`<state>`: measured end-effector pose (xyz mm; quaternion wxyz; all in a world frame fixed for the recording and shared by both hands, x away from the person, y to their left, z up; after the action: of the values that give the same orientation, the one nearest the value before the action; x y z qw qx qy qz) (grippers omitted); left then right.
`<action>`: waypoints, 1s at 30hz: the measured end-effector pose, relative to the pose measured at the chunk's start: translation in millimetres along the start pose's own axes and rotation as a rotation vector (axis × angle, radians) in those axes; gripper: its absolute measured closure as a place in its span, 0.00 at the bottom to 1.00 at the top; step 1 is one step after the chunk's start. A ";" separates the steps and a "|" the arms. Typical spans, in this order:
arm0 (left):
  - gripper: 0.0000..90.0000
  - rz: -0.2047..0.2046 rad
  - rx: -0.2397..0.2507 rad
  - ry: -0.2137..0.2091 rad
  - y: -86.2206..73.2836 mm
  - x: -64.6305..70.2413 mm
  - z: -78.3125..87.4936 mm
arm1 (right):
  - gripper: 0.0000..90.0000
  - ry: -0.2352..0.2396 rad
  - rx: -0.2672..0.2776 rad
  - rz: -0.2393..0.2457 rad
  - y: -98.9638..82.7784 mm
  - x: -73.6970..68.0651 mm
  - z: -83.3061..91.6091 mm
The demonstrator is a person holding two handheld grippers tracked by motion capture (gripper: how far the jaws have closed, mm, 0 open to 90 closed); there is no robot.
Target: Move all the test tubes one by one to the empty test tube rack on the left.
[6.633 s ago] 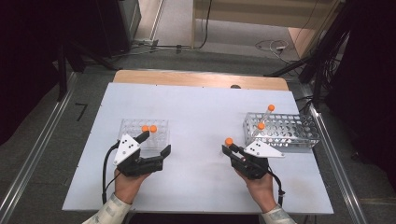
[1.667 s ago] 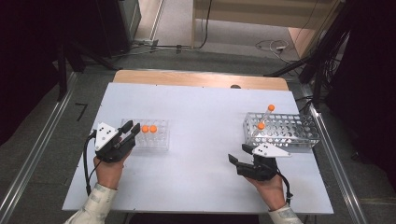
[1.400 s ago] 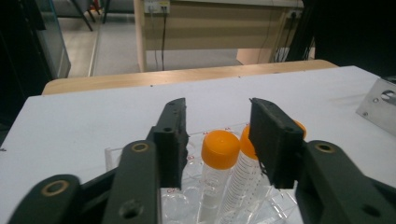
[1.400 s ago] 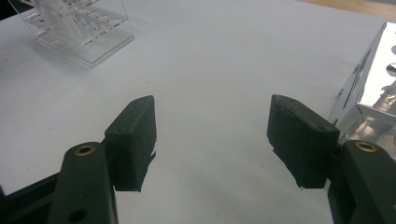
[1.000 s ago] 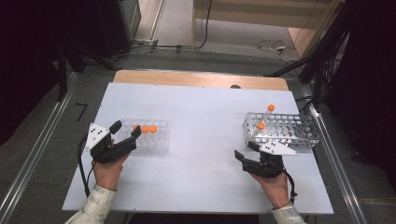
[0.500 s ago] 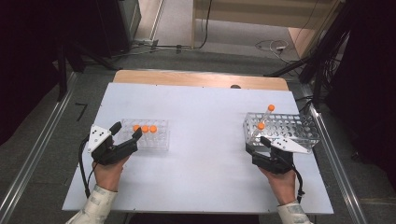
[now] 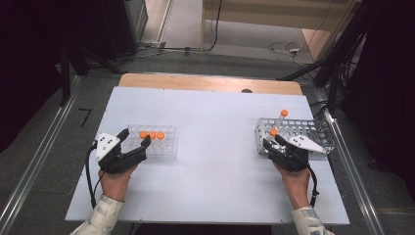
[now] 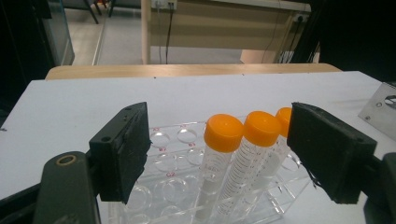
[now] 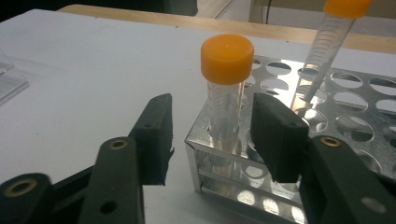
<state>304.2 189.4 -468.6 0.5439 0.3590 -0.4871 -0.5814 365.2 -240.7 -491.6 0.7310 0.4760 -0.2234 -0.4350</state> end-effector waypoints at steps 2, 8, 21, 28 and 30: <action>0.24 0.002 0.003 -0.001 0.6 0.3 0.5 | 0.59 -0.010 0.000 0.003 0.1 0.6 -3.2; 0.24 -0.001 -0.001 -0.004 -0.1 0.3 0.4 | 0.69 -0.024 0.013 0.003 1.3 4.8 -7.0; 0.24 -0.002 -0.001 -0.008 -0.6 1.3 0.1 | 0.79 -0.035 0.017 0.001 2.4 7.3 -8.6; 0.24 -0.008 -0.003 -0.010 -0.6 1.8 0.3 | 0.79 -0.038 0.052 0.016 14.2 5.6 0.8; 0.24 -0.007 0.000 -0.011 -0.3 2.1 0.3 | 0.79 -0.039 0.061 0.021 17.4 4.5 3.8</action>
<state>303.6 187.4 -468.6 0.5393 0.3572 -0.4889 -0.5853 372.1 -243.4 -474.8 0.7161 0.4871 -0.2557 -0.4295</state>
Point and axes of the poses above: each handheld gripper's, and its own axes: z roughly backward along the jaws, y roughly out of its top, x roughly to its right, the point moved 7 cm from there along -z, roughly forward along the jaws, and after that the axes turned 6 degrees about y, right-handed, at the moved point
